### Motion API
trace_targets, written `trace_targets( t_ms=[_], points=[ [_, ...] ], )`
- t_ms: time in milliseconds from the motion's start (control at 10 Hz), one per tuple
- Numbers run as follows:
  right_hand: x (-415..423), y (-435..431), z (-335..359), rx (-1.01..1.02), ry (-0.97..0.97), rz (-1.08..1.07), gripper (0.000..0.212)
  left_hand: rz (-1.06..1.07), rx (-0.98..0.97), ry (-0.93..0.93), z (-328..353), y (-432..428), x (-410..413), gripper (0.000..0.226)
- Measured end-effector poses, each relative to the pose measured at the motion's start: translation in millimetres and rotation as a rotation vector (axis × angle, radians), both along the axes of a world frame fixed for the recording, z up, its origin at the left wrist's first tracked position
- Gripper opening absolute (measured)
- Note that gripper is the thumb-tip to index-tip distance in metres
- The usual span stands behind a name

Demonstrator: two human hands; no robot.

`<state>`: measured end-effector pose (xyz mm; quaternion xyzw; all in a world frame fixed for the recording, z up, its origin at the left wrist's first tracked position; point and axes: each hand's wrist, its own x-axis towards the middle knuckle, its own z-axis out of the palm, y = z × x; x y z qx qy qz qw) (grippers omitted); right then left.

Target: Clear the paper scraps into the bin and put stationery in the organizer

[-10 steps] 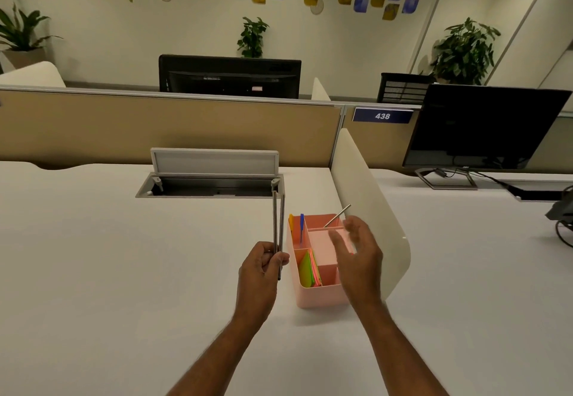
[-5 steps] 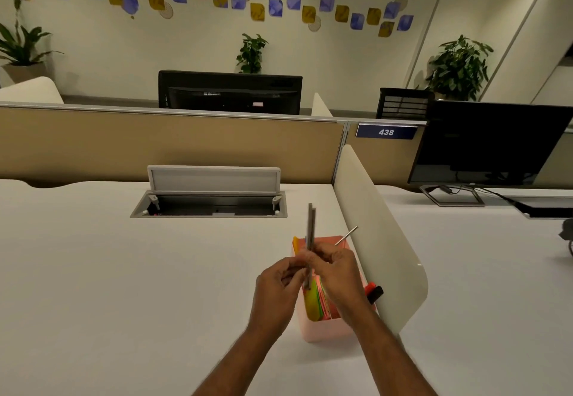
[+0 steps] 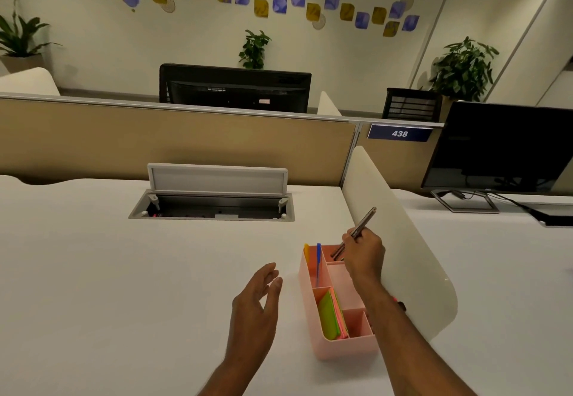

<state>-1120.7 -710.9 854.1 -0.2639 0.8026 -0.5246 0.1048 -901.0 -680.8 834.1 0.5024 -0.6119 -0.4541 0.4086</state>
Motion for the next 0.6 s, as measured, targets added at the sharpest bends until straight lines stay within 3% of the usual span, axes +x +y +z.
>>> trace_targets(
  t_ms=[300,500,600],
  points=[
    [-4,-6,-9,0.089,-0.017,-0.06,0.028,0.004,0.009,0.008,-10,-4,33,0.034],
    [28,7,13,0.063,0.16,-0.089,0.064,-0.012,0.014,0.031,8,-7,52,0.04],
    [60,17,26,0.071,0.304,-0.02,0.063,0.013,-0.046,0.008,26,-6,63,0.051]
  ],
)
